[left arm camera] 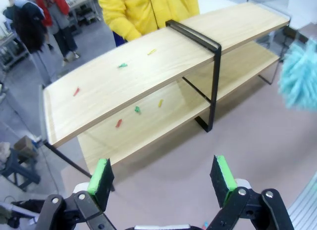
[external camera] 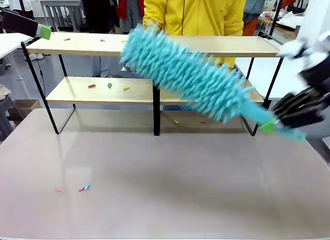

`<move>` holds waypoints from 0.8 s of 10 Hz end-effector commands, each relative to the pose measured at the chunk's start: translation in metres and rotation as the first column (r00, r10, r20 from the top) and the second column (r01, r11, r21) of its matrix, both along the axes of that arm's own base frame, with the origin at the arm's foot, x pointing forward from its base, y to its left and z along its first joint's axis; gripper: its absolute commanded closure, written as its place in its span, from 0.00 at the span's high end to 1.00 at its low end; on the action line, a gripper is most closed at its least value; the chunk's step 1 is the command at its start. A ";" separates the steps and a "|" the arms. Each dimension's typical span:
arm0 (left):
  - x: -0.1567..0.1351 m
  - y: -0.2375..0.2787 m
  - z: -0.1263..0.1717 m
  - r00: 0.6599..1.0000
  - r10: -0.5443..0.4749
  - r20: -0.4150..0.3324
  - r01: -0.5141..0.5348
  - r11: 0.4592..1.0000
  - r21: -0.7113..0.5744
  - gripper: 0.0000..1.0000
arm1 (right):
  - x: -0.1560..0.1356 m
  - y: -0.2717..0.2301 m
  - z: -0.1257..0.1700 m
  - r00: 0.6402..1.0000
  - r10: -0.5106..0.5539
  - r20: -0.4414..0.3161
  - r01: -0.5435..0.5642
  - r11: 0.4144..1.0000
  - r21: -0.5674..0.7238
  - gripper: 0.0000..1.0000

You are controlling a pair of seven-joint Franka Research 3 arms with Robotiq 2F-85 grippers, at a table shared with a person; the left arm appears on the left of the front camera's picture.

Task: Clean the shelves.
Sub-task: Clean a randomly selected level of the Shelf with the Duster.

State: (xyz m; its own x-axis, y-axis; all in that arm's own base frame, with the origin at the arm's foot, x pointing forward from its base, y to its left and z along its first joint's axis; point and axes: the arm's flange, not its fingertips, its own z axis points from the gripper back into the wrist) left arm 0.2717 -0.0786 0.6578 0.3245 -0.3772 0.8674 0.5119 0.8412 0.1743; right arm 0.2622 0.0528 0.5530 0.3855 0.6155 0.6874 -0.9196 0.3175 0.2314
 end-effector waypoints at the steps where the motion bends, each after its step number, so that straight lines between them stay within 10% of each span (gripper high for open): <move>1: 0.001 0.001 -0.001 1.000 0.000 0.002 0.000 1.000 0.007 1.00 | -0.051 -0.030 0.034 0.978 -0.132 0.159 0.140 0.989 -0.041 0.12; 3: 0.001 0.001 -0.001 1.000 0.000 0.002 0.000 1.000 0.007 1.00 | -0.076 -0.077 0.072 0.867 -0.382 0.320 0.407 0.913 -0.014 0.12; 6: 0.001 0.001 -0.001 1.000 0.000 0.002 0.000 1.000 0.007 1.00 | -0.099 -0.173 0.067 0.664 -0.658 0.355 0.669 0.735 0.113 0.12; 7: 0.001 0.001 -0.001 1.000 0.000 0.002 0.000 1.000 0.007 1.00 | -0.088 -0.179 0.055 0.638 -0.696 0.328 0.702 0.701 0.122 0.12; 8: 0.001 0.001 -0.001 1.000 0.000 0.002 0.000 1.000 0.007 1.00 | -0.109 -0.159 0.090 0.729 -0.578 0.367 0.584 0.805 0.106 0.12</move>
State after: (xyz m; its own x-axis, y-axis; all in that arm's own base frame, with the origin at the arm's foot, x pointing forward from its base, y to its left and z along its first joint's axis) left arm 0.2716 -0.0785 0.6579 0.3243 -0.3770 0.8676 0.5117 0.8413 0.1743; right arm 0.1551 -0.1365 0.6331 0.4353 0.3040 0.8474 -0.4838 0.8728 -0.0645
